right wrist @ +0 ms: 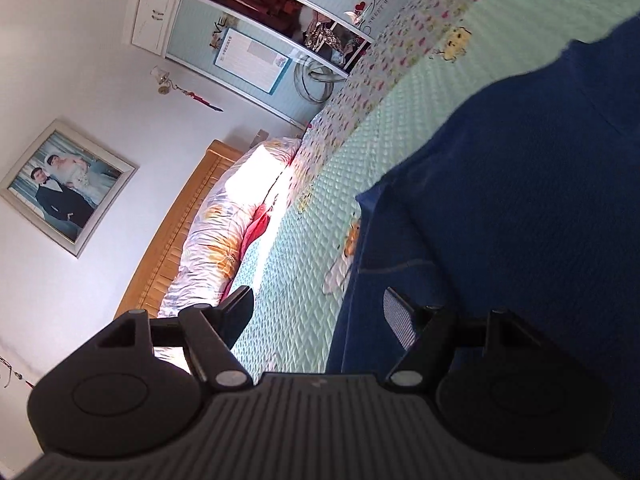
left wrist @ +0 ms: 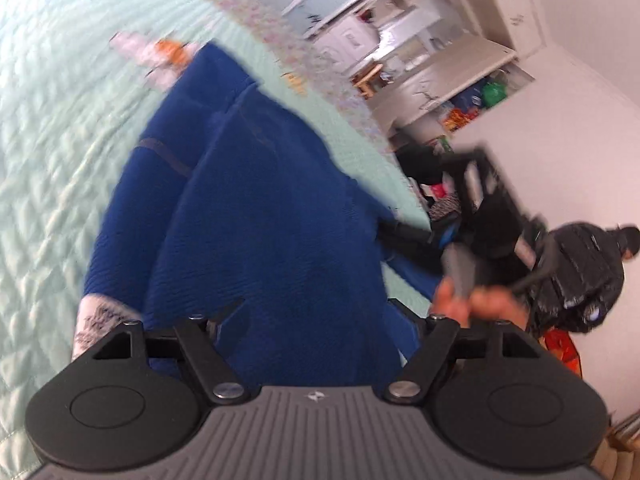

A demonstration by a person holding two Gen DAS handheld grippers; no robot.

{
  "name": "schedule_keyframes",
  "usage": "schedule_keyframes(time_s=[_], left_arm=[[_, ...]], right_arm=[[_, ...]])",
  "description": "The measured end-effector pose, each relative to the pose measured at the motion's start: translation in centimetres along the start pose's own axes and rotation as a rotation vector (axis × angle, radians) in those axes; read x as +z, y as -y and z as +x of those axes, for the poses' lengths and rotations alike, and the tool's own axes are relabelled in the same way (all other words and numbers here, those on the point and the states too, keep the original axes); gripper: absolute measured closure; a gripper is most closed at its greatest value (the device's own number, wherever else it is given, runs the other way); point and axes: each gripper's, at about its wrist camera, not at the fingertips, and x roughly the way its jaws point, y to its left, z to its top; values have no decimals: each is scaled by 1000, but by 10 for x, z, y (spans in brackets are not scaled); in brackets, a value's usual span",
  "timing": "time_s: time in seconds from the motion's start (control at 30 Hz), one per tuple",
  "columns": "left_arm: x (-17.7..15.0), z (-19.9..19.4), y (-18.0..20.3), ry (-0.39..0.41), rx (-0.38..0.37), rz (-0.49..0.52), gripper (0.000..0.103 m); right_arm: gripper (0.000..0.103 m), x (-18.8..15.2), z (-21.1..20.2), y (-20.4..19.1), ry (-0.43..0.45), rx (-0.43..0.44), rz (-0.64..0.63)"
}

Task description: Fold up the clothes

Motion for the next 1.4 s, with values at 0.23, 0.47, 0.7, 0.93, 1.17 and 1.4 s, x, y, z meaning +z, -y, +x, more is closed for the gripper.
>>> schedule_keyframes(time_s=[0.23, 0.47, 0.7, 0.93, 1.17, 1.4], left_arm=[[2, 1, -19, -35, -80, -28, 26], [2, -4, -30, -56, -131, -21, 23], [0, -8, -39, -62, -174, -46, 23], [-4, -10, -39, -52, -176, -43, 23], [-8, -11, -33, -42, -135, -37, 23], [-9, -9, -7, -45, -11, -30, 23]], right_arm=[[30, 49, 117, 12, -107, 16, 57], [31, 72, 189, 37, -107, -108, 79], [69, 78, 201, 70, -80, -177, 94], [75, 76, 177, 76, 38, -193, 141], [40, 52, 69, 58, 209, -111, 179], [30, -24, -97, 91, 460, -131, 315]])
